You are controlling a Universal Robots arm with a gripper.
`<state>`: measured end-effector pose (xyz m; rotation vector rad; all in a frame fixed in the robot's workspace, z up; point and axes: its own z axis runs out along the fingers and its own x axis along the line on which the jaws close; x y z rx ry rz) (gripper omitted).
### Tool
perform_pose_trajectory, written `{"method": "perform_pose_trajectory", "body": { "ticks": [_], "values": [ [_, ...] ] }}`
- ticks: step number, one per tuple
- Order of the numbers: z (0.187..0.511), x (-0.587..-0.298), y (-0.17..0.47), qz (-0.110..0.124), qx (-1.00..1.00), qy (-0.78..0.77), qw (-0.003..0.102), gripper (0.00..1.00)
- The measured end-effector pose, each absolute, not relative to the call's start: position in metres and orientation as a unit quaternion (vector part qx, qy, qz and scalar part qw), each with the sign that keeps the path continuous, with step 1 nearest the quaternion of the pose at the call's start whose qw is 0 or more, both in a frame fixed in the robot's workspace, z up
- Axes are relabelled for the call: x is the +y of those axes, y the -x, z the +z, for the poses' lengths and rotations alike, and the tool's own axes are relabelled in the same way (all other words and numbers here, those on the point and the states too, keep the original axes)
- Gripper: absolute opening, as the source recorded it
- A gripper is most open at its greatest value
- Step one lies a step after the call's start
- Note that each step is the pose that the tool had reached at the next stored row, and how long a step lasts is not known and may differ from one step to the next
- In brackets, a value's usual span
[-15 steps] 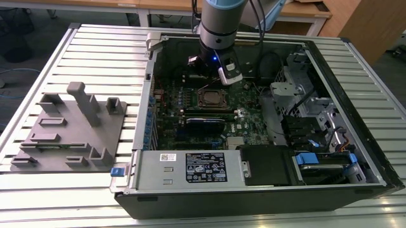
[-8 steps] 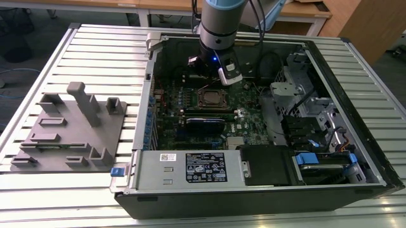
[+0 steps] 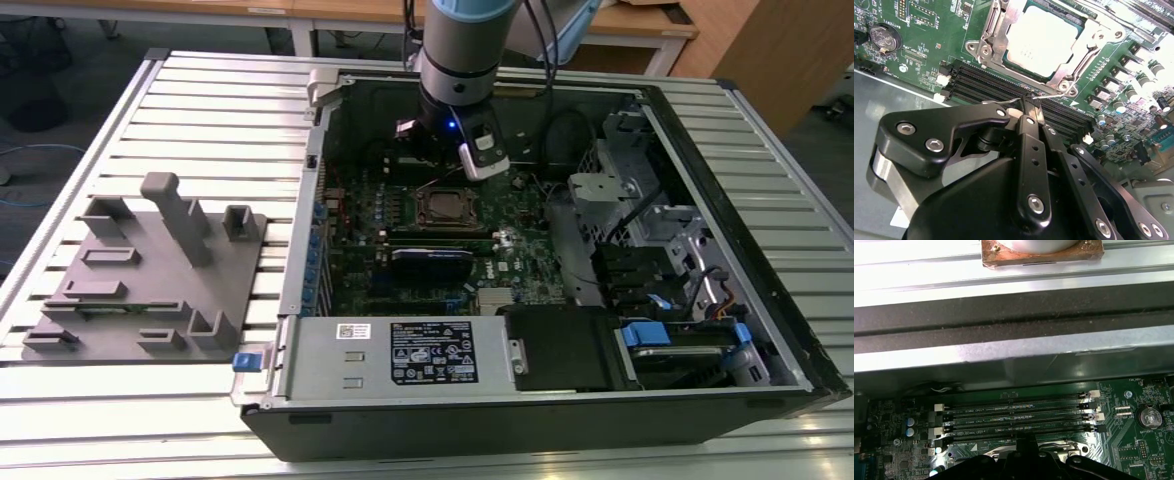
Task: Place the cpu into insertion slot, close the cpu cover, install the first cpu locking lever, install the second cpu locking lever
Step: 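Install the first cpu locking lever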
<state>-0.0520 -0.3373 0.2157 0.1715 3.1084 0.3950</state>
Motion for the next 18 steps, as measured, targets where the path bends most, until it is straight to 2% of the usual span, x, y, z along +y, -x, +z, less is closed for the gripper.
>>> {"method": "perform_pose_trajectory", "body": {
  "ticks": [12, 18],
  "values": [
    [0.2146, -0.3373, 0.0520, 0.126, 0.990, -0.058, 0.002, 0.11],
    [0.2108, -0.3373, 0.0520, 0.126, 0.987, -0.104, 0.008, 0.11]
  ]
}}
